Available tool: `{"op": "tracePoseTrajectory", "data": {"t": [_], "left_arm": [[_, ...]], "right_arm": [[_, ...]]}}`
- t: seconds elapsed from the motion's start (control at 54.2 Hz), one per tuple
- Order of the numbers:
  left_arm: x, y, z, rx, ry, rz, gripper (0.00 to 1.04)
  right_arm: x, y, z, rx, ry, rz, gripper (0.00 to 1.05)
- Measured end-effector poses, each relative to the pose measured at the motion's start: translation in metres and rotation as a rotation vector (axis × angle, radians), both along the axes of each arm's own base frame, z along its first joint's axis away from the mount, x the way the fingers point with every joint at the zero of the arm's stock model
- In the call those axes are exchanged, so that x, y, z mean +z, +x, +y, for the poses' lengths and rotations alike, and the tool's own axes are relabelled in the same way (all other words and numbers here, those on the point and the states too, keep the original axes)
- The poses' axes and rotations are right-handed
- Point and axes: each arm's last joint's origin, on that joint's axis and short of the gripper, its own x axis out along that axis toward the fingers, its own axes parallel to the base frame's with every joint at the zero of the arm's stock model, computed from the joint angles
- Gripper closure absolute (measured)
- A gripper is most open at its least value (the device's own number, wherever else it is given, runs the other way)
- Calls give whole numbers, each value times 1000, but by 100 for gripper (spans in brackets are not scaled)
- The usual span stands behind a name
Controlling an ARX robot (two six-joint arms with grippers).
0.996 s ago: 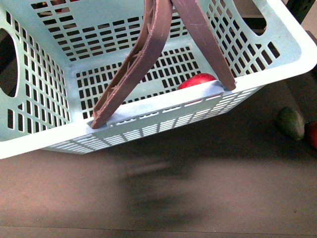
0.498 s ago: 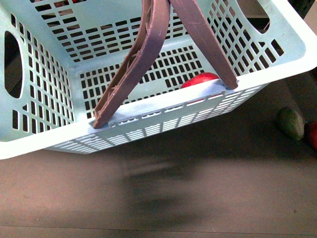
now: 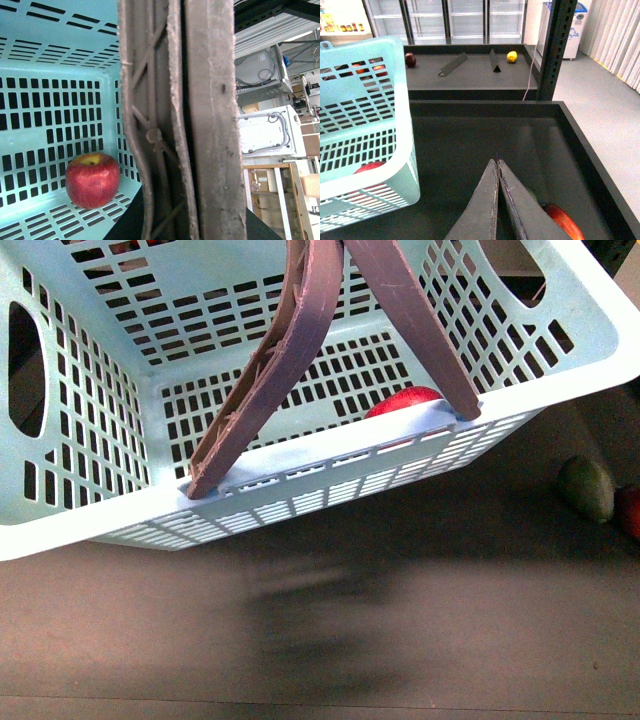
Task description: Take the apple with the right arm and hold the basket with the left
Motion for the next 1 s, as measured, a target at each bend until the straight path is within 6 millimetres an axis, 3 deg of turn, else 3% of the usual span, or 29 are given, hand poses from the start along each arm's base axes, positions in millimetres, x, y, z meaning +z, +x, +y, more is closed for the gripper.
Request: {"op": "tracePoseTrajectory", "data": {"t": [0.996], "left_arm": [[0, 0, 0, 1, 0, 0, 90]], "right_arm": [[-6, -26, 0, 2, 3, -26, 103]]}}
